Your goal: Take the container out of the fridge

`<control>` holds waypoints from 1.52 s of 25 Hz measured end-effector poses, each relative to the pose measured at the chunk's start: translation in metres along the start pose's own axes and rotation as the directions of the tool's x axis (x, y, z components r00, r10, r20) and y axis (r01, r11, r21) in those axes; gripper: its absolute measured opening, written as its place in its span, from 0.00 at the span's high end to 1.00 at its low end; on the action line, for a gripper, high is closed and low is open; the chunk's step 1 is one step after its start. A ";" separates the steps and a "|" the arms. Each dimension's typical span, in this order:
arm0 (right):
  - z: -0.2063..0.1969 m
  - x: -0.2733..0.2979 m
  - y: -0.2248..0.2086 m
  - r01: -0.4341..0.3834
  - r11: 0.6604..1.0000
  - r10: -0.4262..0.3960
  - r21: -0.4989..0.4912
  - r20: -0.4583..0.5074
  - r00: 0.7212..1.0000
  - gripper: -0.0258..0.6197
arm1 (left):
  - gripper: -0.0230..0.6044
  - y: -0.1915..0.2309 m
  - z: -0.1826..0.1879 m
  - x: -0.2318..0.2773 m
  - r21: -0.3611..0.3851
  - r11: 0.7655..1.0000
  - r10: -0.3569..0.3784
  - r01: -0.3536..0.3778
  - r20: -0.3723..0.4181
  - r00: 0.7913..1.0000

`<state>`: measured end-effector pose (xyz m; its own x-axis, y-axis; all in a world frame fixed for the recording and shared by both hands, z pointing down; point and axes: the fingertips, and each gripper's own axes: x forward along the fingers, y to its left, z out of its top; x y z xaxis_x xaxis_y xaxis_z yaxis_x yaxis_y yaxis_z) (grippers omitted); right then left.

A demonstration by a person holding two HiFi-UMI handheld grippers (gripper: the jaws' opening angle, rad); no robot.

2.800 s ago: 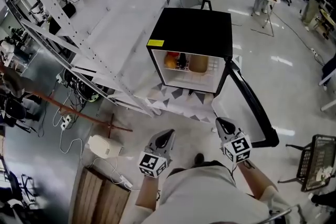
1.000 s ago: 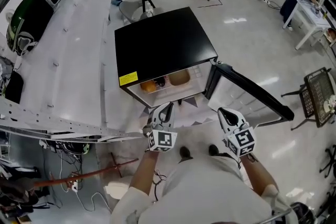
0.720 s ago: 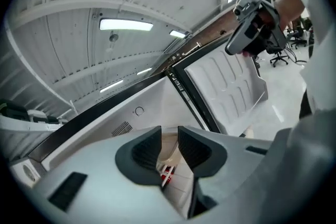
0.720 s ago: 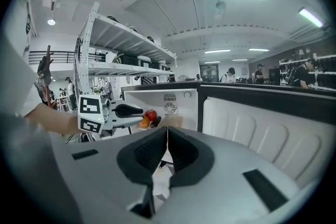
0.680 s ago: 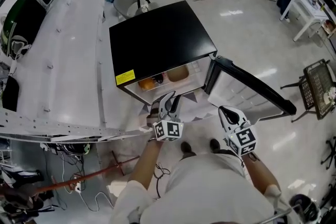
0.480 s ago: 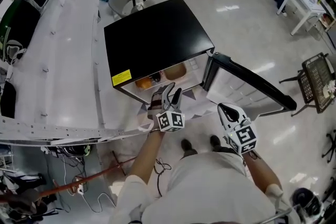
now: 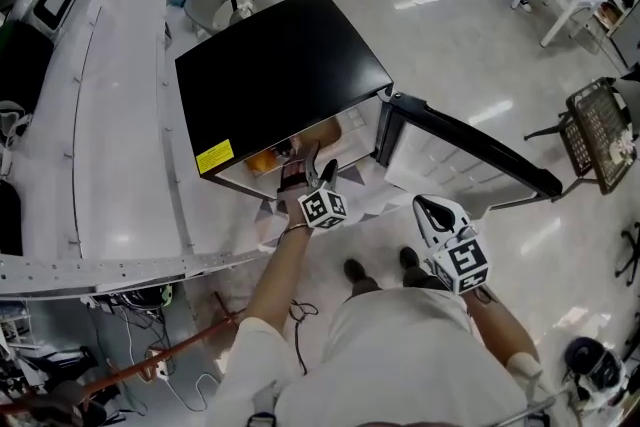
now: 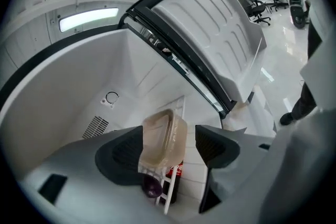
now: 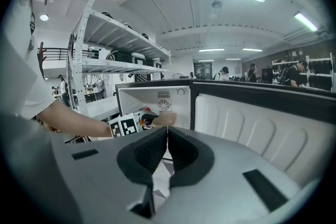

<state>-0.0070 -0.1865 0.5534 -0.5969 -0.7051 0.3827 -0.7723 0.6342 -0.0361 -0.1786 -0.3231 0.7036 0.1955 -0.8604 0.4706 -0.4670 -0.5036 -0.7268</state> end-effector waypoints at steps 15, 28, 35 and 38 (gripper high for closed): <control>-0.015 -0.013 -0.013 0.054 0.998 -0.053 0.026 -0.038 0.998 0.94 | 0.32 -0.010 -0.038 0.053 0.105 0.994 0.022 -0.009 -0.130 0.991; -0.023 -0.027 -0.017 0.082 0.996 -0.080 0.038 -0.050 0.996 0.94 | 0.36 0.000 -0.044 0.067 0.148 0.988 0.063 -0.033 -0.205 0.977; -0.019 -0.027 -0.015 0.059 0.998 -0.058 0.034 -0.031 0.998 0.94 | 0.55 0.001 -0.033 0.055 0.171 0.985 0.065 -0.036 -0.169 0.983; -0.016 -0.024 -0.012 0.046 0.999 -0.045 0.026 -0.022 0.999 0.94 | 0.57 0.005 -0.028 0.048 0.151 0.988 0.067 -0.044 -0.148 0.987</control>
<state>0.0203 -0.1722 0.5596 -0.5566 -0.7257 0.4045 -0.8040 0.5931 -0.0423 -0.1955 -0.3649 0.7364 0.0341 -0.8711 0.4900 -0.3396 -0.4712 -0.8140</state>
